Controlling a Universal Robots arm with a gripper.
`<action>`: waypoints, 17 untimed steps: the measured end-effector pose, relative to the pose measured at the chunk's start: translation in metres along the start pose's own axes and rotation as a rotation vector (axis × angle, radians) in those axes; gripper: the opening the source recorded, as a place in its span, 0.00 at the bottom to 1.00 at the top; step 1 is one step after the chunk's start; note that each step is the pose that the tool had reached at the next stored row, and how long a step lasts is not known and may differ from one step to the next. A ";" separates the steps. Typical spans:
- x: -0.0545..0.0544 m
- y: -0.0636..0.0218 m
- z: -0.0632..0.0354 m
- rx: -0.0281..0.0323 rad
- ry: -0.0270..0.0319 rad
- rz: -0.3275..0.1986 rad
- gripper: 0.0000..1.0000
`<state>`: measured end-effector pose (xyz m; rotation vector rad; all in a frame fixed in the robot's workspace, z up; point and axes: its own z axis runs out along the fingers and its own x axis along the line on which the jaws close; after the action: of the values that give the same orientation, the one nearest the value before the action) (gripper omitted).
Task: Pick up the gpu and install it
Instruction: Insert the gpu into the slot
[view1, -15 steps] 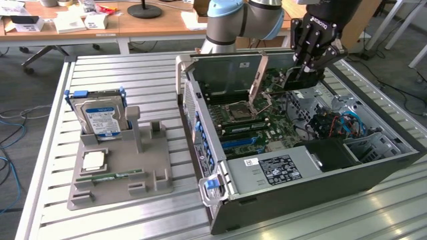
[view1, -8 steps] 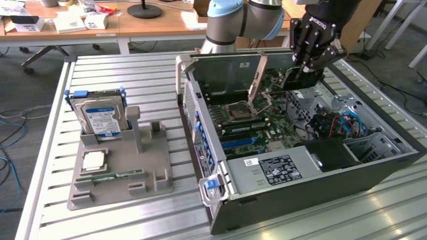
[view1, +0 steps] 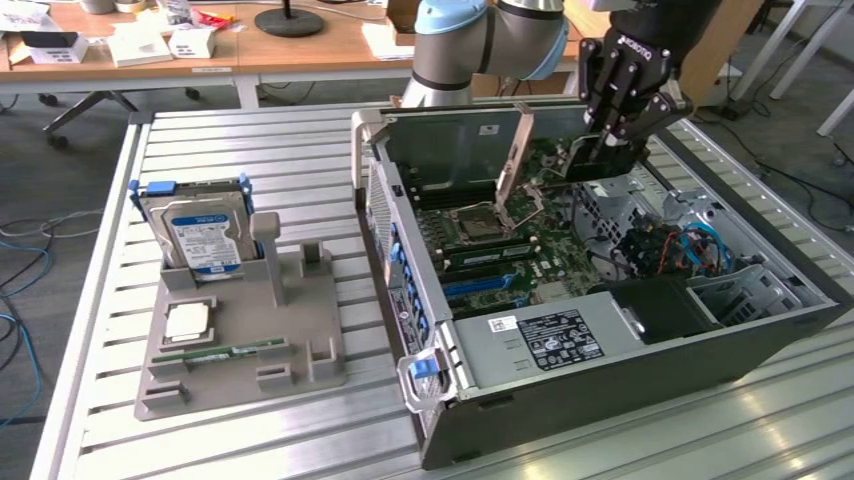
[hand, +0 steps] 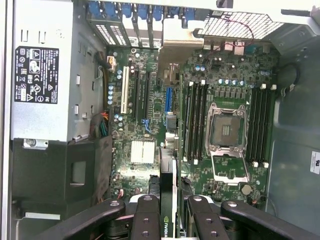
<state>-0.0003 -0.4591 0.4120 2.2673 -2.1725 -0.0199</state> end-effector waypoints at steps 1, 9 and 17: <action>0.000 0.0000 0.0012 0.0001 0.0000 0.000 0.26; 0.000 -0.0001 0.0084 0.0000 0.0001 0.000 0.26; 0.000 0.0009 0.0085 0.0001 -0.0001 0.000 0.26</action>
<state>-0.0012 -0.4591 0.4036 2.2671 -2.1728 -0.0199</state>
